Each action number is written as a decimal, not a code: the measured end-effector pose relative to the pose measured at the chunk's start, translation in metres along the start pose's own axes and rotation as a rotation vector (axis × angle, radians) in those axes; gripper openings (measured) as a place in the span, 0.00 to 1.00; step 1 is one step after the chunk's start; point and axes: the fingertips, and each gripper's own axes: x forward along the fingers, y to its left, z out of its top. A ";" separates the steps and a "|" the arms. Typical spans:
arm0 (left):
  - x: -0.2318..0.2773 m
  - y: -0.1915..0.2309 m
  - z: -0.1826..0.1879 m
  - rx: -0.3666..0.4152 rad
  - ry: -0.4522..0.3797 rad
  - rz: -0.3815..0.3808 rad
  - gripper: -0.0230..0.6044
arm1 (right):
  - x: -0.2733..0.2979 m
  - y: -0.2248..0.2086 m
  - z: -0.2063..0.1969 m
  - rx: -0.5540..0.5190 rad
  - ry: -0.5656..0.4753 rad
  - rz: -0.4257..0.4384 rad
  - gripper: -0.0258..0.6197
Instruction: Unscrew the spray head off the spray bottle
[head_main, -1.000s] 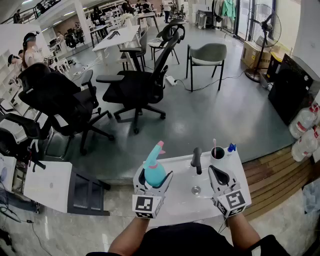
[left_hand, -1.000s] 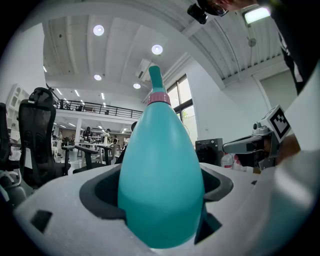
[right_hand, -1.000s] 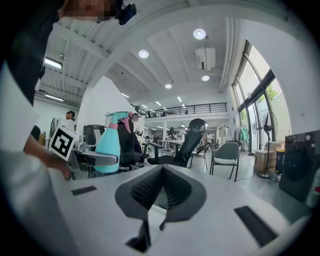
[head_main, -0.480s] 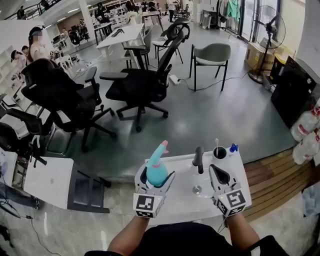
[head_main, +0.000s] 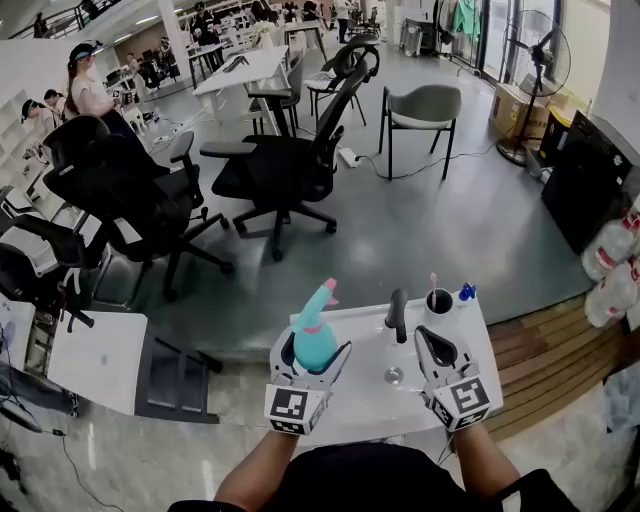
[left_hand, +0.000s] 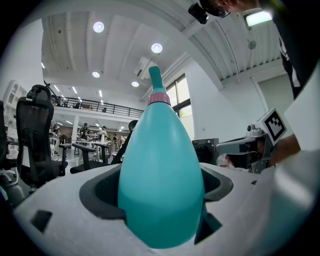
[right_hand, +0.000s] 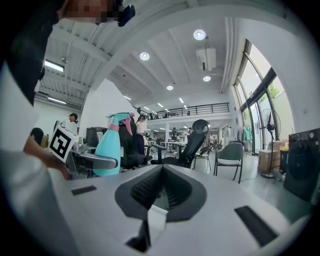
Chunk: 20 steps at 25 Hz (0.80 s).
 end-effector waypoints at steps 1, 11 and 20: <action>0.000 -0.001 0.001 0.002 -0.002 -0.006 0.72 | 0.001 0.002 0.000 0.010 0.000 0.013 0.05; -0.006 -0.004 0.000 -0.016 0.004 -0.024 0.72 | 0.008 0.049 0.022 0.093 0.002 0.233 0.12; -0.012 -0.017 -0.002 -0.015 0.012 -0.066 0.72 | 0.019 0.106 0.055 0.056 -0.022 0.406 0.27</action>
